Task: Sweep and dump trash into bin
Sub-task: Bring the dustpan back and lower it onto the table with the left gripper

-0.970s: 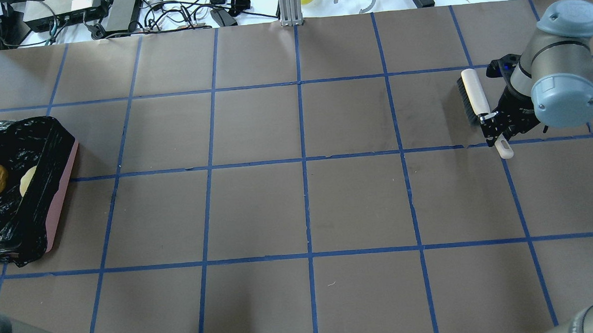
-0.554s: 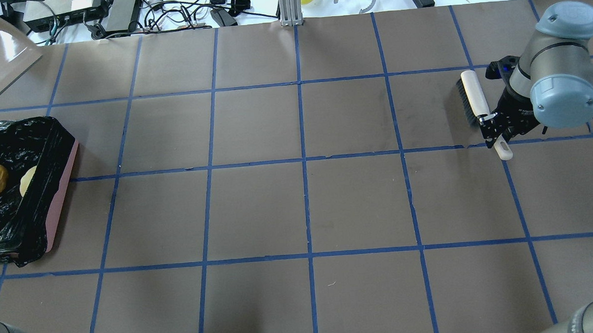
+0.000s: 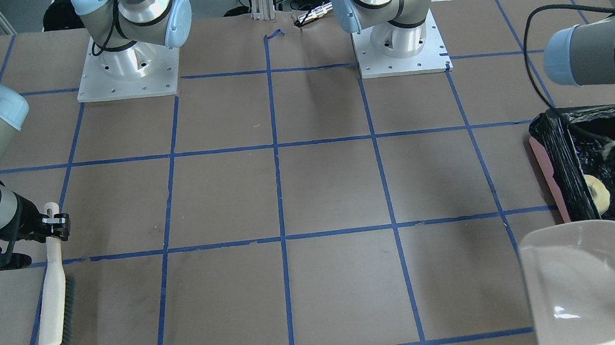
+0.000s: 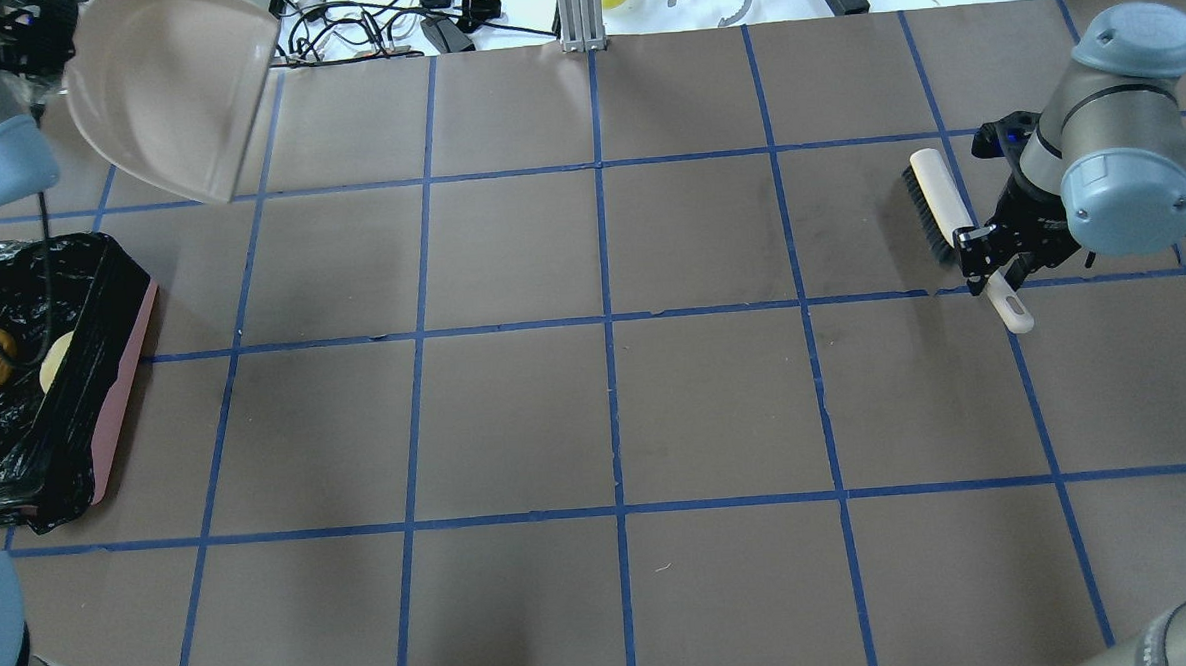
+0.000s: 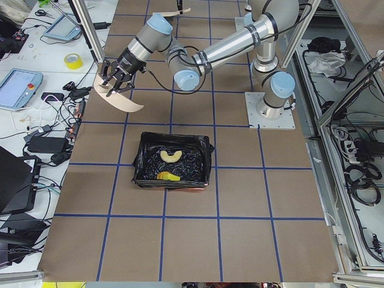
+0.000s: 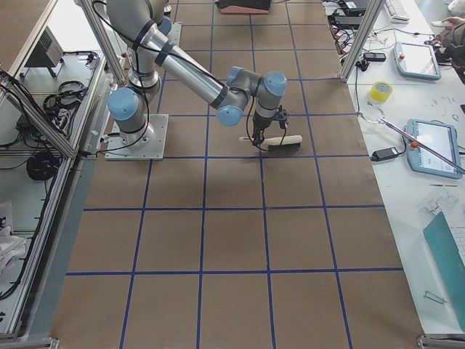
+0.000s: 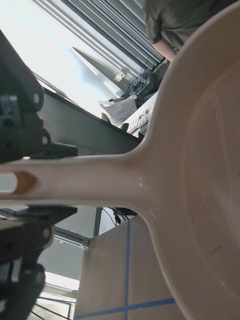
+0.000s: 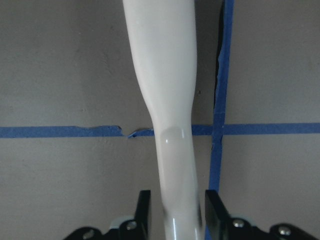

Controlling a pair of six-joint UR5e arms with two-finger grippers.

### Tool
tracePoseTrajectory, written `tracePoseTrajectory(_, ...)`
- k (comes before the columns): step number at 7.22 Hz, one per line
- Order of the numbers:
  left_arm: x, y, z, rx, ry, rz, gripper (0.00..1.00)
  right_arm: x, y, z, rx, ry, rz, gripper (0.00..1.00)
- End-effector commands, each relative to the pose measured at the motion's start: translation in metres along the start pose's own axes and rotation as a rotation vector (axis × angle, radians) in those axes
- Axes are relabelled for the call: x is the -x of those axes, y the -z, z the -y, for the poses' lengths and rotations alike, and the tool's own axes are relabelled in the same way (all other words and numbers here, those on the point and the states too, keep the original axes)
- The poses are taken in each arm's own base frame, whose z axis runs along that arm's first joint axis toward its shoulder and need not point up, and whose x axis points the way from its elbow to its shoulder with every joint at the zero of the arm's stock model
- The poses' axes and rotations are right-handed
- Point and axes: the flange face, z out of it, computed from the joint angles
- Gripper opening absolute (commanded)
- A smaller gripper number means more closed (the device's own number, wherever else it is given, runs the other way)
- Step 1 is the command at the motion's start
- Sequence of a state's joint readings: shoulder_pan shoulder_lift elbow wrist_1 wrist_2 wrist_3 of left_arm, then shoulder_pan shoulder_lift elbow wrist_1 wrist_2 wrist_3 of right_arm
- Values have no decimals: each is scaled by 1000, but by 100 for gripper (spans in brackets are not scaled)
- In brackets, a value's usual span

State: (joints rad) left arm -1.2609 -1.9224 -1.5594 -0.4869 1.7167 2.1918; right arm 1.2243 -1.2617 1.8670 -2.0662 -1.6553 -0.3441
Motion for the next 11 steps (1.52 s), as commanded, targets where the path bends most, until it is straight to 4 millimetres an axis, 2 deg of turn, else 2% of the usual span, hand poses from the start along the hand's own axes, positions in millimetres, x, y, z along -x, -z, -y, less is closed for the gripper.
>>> tracePoseTrajectory(1,-1,-34,72,-195,180,-165,0,-1,1,0,-3,4,-4,48)
tracePoseTrajectory(2,-10,-55,94,-315,172,-252,0,0,0,0,2,1,1,50)
tracePoseTrajectory(4,-33,-95,123,-414,169,-400,0,1,-2,-2,19,1,12,50)
tracePoseTrajectory(6,-35,-99,137,-424,151,-449,0,3,-4,-4,40,-6,22,50)
tracePoseTrajectory(9,-46,-125,153,-433,186,-501,0,3,-3,-5,38,-14,23,52)
tracePoseTrajectory(11,-49,-130,166,-442,172,-516,0,7,-5,-6,51,-31,61,52)
